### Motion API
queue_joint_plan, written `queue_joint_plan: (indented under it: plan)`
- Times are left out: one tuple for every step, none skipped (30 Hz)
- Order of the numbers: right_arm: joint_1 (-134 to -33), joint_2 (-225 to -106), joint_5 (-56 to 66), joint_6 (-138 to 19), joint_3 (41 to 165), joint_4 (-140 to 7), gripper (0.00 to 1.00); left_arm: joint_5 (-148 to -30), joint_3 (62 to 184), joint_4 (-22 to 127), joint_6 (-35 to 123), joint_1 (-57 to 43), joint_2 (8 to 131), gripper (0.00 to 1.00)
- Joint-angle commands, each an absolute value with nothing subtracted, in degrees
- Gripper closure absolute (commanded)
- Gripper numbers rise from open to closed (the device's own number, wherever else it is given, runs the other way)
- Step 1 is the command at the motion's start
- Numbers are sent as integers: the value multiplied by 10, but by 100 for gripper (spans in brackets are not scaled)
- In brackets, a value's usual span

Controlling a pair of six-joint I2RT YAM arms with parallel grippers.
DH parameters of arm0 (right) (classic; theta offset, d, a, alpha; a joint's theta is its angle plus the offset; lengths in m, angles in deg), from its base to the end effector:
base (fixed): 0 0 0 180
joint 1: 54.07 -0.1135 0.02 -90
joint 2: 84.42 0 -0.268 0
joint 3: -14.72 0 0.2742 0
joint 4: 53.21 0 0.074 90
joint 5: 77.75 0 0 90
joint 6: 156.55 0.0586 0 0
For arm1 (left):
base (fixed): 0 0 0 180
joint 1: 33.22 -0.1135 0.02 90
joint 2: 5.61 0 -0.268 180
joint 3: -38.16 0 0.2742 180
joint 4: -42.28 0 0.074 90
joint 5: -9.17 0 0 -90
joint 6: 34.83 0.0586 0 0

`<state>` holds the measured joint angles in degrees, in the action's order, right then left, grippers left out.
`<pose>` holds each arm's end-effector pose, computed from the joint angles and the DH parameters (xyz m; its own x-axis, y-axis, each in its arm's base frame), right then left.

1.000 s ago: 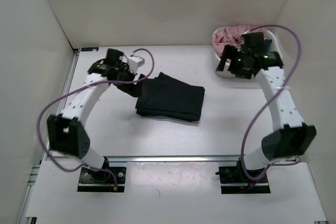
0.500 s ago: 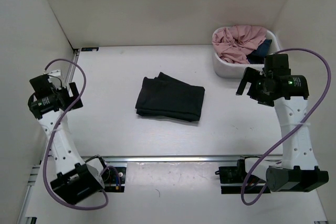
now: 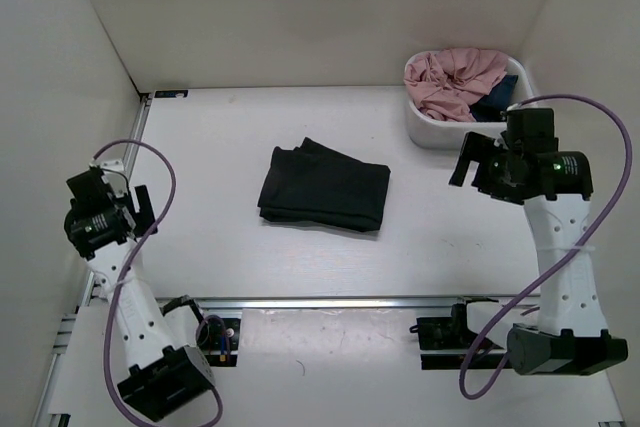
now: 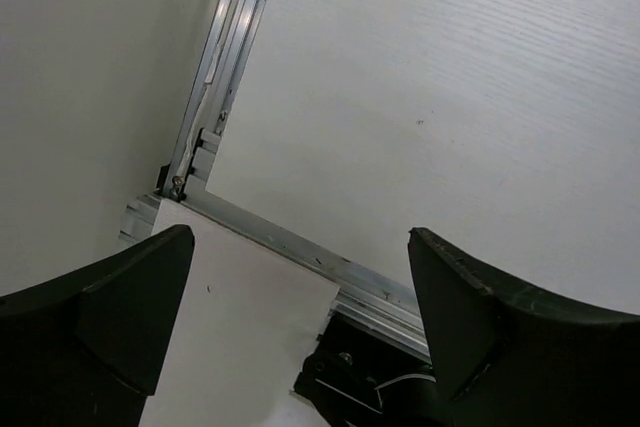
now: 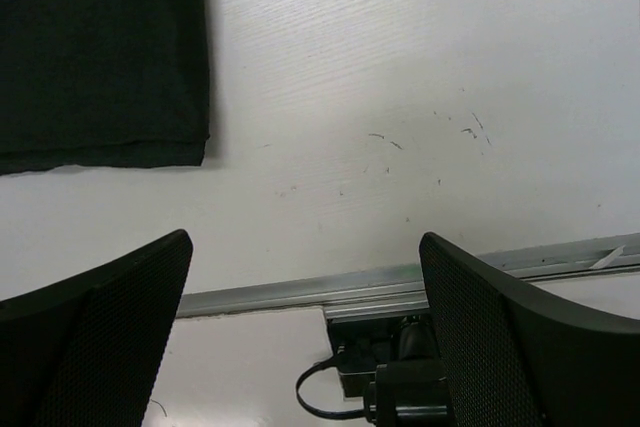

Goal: Fold and stack the trousers
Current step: Fold the trousers

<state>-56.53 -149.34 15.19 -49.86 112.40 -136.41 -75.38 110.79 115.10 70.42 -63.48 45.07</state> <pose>0.2213 0.0065 0.4024 -0.7407 0.2553 -0.6214 0.2114 0.9666 0.1450 0.1596 0.0996 0.3207 -0.7920 -0.1589 -0.5895 -0.3577 0.9032 0.2371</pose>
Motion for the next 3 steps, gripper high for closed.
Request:
queue_joint_plan:
  plan:
    - [-564,-1467,122,-516,1106,-1362,1,-739,1079,1165,720,-638,413,0]
    - [-564,-1462,122,-516,1106,-1357,1,-745,1074,1173,720,-638,405,0]
    - [-564,-1457,131,-509,1097,-1357,1,-750,1074,1181,720,-638,405,0]
